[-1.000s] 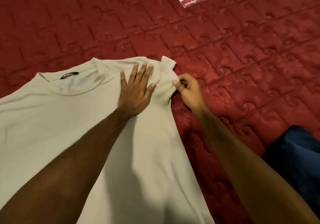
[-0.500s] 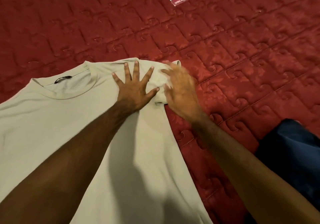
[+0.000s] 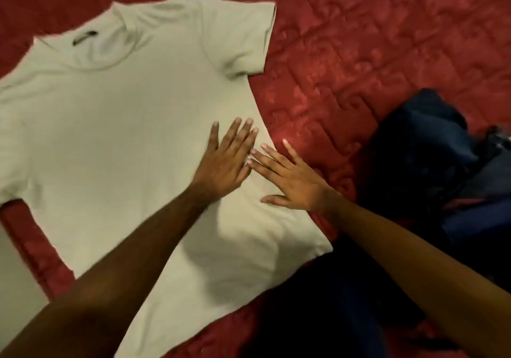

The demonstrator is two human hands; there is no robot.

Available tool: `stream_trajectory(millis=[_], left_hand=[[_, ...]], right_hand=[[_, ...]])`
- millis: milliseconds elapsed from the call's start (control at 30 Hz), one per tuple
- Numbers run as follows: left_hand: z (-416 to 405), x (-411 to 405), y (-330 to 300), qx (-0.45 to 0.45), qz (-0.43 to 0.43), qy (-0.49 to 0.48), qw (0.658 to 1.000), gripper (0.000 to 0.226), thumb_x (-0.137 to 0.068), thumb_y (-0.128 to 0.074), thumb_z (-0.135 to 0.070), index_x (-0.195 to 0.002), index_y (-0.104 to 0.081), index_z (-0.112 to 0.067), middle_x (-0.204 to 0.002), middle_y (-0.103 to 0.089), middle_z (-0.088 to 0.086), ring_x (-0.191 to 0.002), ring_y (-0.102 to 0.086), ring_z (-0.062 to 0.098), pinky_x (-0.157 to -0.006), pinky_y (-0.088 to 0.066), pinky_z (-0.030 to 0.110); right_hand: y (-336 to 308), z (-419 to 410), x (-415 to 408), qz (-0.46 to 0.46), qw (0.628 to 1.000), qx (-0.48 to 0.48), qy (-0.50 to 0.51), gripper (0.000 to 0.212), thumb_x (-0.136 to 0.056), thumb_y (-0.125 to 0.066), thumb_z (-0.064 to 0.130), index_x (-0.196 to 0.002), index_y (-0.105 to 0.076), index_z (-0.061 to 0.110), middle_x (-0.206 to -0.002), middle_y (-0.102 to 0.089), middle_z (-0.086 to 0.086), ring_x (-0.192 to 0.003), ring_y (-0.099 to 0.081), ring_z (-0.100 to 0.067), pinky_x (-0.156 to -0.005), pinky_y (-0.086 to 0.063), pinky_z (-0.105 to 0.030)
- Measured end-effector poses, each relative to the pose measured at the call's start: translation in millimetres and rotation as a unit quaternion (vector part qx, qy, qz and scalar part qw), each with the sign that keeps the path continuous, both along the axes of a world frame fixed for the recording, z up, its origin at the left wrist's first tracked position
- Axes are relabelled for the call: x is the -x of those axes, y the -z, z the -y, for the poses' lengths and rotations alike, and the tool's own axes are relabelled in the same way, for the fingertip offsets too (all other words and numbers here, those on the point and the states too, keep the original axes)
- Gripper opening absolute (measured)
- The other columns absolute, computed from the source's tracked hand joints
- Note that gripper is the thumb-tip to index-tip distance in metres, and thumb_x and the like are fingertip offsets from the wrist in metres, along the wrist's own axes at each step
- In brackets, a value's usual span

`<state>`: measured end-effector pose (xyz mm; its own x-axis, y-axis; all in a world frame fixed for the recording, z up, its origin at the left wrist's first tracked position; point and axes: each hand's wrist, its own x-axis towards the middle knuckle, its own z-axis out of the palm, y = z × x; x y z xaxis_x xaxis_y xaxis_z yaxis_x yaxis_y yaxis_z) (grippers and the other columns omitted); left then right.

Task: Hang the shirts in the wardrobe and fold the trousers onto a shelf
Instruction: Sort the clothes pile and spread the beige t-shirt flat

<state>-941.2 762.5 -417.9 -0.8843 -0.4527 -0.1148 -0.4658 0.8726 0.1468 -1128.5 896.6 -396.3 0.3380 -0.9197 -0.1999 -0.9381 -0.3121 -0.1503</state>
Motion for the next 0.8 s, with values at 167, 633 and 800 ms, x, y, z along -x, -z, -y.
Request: stream_trajectory(millis=[167,633,800], left_hand=[[-102,-43,-15,-0.045,0.055,0.074,0.995,0.088,-0.098,-0.034,-0.065,-0.16,-0.005,-0.008,-0.167,0.002,0.016,-0.154,0.002,0.034,-0.114,-0.012,0.069],[-196,-224,-39,-0.157,0.13,0.148,0.968,0.073,-0.095,-0.042,-0.057,-0.156,-0.028,-0.019,-0.162,-0.028,0.009,-0.146,-0.032,0.029,-0.117,-0.029,0.05],[-169,-292,-100,-0.135,0.062,0.07,0.986,0.028,-0.097,-0.049,-0.034,-0.119,-0.059,-0.019,-0.121,-0.058,0.007,-0.107,-0.059,0.029,-0.086,-0.043,0.042]], right_hand=[[-20,-76,11,-0.026,0.988,-0.134,-0.066,0.1,-0.079,-0.042,0.083,-0.159,-0.01,0.03,-0.166,0.004,-0.009,-0.152,0.008,-0.032,-0.119,0.001,-0.061],[-71,-45,-147,-0.156,0.956,-0.249,-0.001,0.026,-0.089,-0.055,0.031,-0.108,-0.067,0.017,-0.114,-0.062,-0.005,-0.109,-0.057,-0.028,-0.092,-0.044,-0.039],[-109,2,-269,-0.154,0.857,-0.492,-0.011,0.03,-0.096,-0.058,0.038,-0.106,-0.063,0.01,-0.106,-0.066,-0.01,-0.099,-0.062,-0.027,-0.094,-0.049,-0.037]])
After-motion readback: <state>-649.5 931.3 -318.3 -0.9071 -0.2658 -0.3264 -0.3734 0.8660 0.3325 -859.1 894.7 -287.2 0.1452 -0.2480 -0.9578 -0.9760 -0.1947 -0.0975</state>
